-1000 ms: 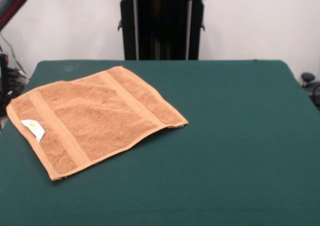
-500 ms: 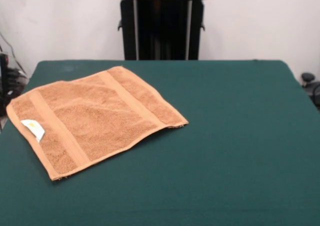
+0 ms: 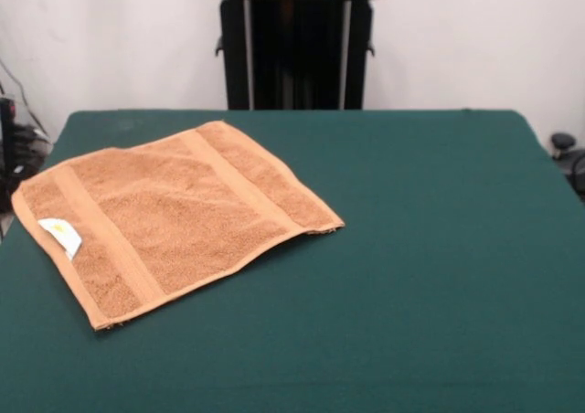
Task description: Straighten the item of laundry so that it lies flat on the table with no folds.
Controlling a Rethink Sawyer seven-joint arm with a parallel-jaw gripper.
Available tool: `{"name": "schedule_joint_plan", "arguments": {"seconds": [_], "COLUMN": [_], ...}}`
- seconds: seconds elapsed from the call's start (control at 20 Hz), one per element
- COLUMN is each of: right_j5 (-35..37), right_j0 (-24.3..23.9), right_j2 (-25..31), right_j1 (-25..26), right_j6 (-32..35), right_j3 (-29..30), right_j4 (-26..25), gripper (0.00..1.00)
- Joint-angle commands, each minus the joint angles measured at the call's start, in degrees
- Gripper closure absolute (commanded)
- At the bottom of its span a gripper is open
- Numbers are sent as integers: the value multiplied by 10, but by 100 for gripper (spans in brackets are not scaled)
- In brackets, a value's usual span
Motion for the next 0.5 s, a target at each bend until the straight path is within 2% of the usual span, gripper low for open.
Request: {"name": "schedule_joint_plan", "arguments": {"seconds": [0.05, 0.25, 0.5], "right_j5": [-71, -62, -113], "right_j0": [36, 63, 132], "right_j2": [-12, -25, -1], "right_j1": [0, 32, 11], "right_j6": [157, 137, 165], "right_j3": [115, 113, 126], "right_j4": [33, 65, 81], "gripper": [0, 0, 0]}}
